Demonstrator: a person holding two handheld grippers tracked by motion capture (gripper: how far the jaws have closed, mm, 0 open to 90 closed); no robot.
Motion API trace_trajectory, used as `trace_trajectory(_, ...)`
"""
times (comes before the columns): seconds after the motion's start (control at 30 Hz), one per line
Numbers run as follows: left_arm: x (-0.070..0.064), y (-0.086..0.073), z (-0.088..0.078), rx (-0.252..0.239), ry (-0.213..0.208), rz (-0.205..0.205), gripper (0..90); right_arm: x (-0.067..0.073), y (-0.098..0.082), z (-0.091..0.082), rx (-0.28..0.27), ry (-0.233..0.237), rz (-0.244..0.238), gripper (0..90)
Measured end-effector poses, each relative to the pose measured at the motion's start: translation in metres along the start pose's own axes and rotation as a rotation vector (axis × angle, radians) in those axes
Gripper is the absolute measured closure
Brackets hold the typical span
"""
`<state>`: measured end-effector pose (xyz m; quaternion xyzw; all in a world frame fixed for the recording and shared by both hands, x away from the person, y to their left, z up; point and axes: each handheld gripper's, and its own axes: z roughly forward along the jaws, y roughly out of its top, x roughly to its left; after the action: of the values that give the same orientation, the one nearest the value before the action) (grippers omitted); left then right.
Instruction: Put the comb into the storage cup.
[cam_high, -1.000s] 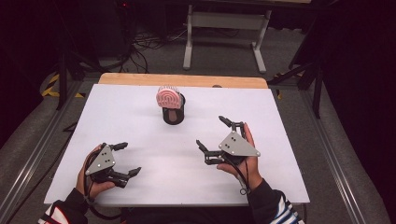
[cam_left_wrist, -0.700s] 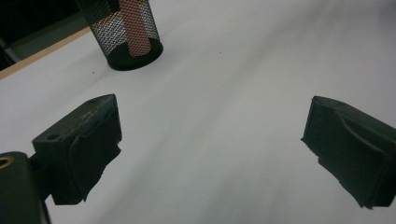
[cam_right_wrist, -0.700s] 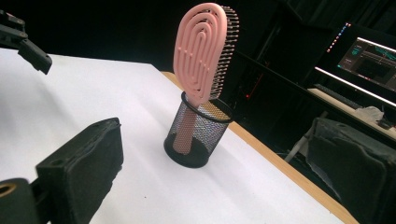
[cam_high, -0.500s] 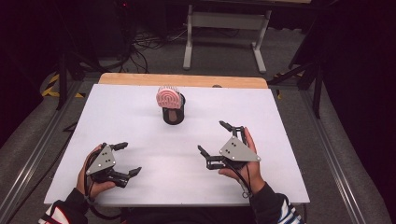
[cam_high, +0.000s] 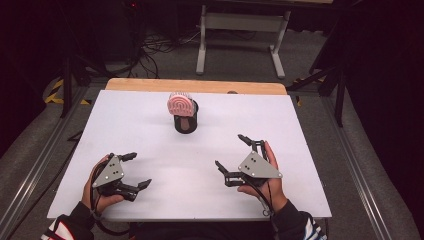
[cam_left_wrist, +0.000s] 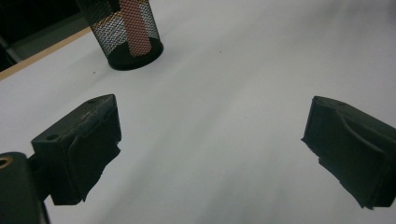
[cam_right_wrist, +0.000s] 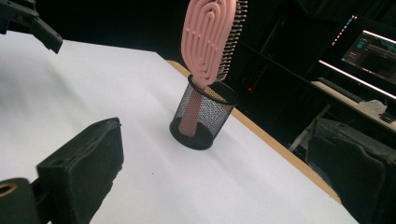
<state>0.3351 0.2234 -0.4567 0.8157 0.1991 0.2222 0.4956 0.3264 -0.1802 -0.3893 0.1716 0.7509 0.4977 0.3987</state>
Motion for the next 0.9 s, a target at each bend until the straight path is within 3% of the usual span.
trace_trajectory(0.43,0.000,0.000,0.000,0.001,-0.003,0.000,5.0,-0.003,-0.010,-0.014,0.025,-0.025,-0.005,4.9)
trace_trajectory(0.9,0.000,0.000,0.000,0.002,-0.002,0.008,4.9,-0.003,-0.024,-0.027,0.044,-0.022,0.003,4.9)
